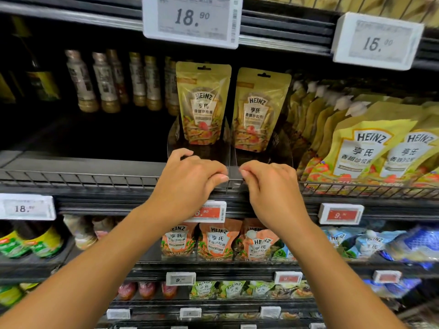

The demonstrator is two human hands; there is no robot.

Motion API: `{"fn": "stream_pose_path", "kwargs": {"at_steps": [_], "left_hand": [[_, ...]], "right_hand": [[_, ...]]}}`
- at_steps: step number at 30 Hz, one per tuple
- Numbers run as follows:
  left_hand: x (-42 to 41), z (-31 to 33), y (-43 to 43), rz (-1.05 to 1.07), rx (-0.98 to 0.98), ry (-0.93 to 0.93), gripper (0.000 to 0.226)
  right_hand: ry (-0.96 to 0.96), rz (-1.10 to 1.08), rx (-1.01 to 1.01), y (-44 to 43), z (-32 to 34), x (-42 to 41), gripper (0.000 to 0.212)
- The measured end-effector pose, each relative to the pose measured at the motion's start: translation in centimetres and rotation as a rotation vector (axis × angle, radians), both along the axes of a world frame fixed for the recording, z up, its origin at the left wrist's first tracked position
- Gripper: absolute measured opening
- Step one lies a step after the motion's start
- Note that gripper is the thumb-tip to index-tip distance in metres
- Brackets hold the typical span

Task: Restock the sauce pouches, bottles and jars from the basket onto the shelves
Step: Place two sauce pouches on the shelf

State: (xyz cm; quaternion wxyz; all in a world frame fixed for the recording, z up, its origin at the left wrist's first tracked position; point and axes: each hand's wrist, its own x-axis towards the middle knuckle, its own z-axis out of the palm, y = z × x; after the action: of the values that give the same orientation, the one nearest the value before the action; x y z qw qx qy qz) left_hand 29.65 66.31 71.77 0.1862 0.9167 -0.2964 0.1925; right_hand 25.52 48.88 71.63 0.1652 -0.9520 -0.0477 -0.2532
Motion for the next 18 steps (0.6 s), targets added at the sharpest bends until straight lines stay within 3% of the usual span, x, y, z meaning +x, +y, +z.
{"fn": "stream_pose_path", "kwargs": {"at_steps": [12, 18], "left_hand": [[0.53, -0.05, -0.1, -0.106, 0.0, -0.028, 0.019], [0.22, 0.2, 0.19, -0.11, 0.045, -0.019, 0.036]], "right_hand": [[0.026, -0.008, -0.035, -0.21, -0.48, -0.16, 0.023], [0.062, -0.012, -0.081, -0.47, -0.4, -0.19, 0.029]]}}
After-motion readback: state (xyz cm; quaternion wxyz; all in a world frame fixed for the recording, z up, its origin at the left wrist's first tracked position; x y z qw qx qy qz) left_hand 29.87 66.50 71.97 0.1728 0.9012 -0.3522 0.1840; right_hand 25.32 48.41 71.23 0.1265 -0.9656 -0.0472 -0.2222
